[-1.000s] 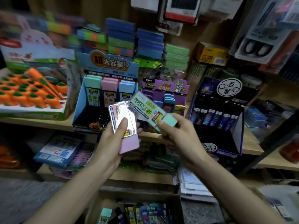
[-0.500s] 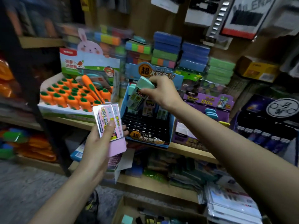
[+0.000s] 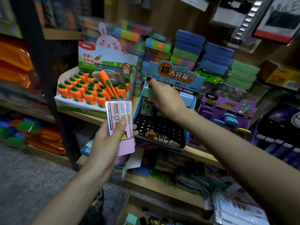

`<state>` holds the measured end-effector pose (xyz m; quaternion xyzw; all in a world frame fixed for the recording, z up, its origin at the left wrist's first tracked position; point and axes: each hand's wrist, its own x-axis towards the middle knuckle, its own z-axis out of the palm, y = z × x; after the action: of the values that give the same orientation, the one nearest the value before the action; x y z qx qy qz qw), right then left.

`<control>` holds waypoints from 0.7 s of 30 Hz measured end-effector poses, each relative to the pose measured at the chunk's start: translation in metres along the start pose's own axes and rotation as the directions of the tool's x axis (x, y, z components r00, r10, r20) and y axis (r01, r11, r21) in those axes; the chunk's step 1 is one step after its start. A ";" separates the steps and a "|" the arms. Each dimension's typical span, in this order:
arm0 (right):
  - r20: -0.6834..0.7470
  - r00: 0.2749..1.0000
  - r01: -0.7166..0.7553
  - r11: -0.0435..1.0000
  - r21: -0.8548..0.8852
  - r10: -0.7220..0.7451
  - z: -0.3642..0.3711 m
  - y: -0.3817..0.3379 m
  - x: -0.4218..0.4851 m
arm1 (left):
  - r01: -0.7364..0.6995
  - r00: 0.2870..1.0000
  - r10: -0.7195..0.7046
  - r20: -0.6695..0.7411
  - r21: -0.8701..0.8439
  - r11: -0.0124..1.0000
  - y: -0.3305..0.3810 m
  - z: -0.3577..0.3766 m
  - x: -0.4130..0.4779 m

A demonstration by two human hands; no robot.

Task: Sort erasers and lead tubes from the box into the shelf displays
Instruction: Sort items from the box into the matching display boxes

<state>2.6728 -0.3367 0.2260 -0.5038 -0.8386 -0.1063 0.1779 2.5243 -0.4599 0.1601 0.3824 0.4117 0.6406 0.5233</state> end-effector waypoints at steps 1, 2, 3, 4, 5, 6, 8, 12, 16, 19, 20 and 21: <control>-0.043 0.998 0.039 0.994 -0.104 -0.044 0.003 -0.002 -0.002 | -0.002 1.000 0.002 0.005 0.004 1.000 0.000 0.000 0.000; -0.075 0.995 0.055 0.980 -0.192 -0.070 0.003 -0.003 -0.002 | -0.007 1.000 0.007 0.011 0.008 1.000 0.000 0.001 0.000; -0.093 0.992 0.062 0.963 -0.261 -0.089 0.002 -0.002 -0.002 | -0.011 1.000 0.011 0.020 0.014 1.000 0.000 0.002 0.000; -0.093 0.990 0.073 0.946 -0.317 -0.108 0.000 -0.001 -0.002 | -0.014 0.999 0.013 0.032 0.018 1.000 0.001 0.002 0.000; -0.078 0.990 0.085 0.931 -0.354 -0.120 -0.002 0.000 -0.003 | -0.015 0.999 0.014 0.046 0.019 1.000 0.002 0.002 0.000; -0.071 0.989 0.094 0.929 -0.357 -0.127 -0.004 0.001 -0.004 | -0.016 0.998 0.015 0.062 0.025 1.000 0.002 0.002 0.001; -0.101 0.993 0.044 0.993 -0.110 -0.055 -0.011 -0.002 -0.011 | -0.020 0.993 0.010 0.120 0.081 0.997 0.002 0.002 0.001; 0.210 0.978 -0.153 0.680 0.717 -0.002 -0.027 -0.013 -0.044 | -0.004 0.958 -0.055 0.282 0.205 0.979 -0.001 0.007 0.001; 0.370 0.928 -0.284 0.575 0.767 -0.035 -0.025 -0.007 -0.085 | 0.035 0.920 -0.143 0.364 0.286 0.957 -0.008 0.020 -0.005; 0.321 0.944 -0.317 0.486 0.814 0.078 -0.027 -0.001 -0.110 | 0.066 0.901 -0.222 0.374 0.389 0.919 -0.010 0.028 -0.010; 0.277 0.951 -0.308 0.473 0.826 0.135 -0.028 0.001 -0.118 | 0.049 0.905 -0.210 0.369 0.401 0.915 -0.010 0.031 -0.010; 0.224 0.952 -0.296 0.443 0.846 0.208 -0.029 0.004 -0.127 | 0.030 0.922 -0.175 0.346 0.387 0.922 -0.011 0.035 -0.010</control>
<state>2.7361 -0.4477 0.2011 -0.4665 -0.6983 0.3826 0.3852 2.5617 -0.4646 0.1625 0.5675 0.4387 0.4369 0.5428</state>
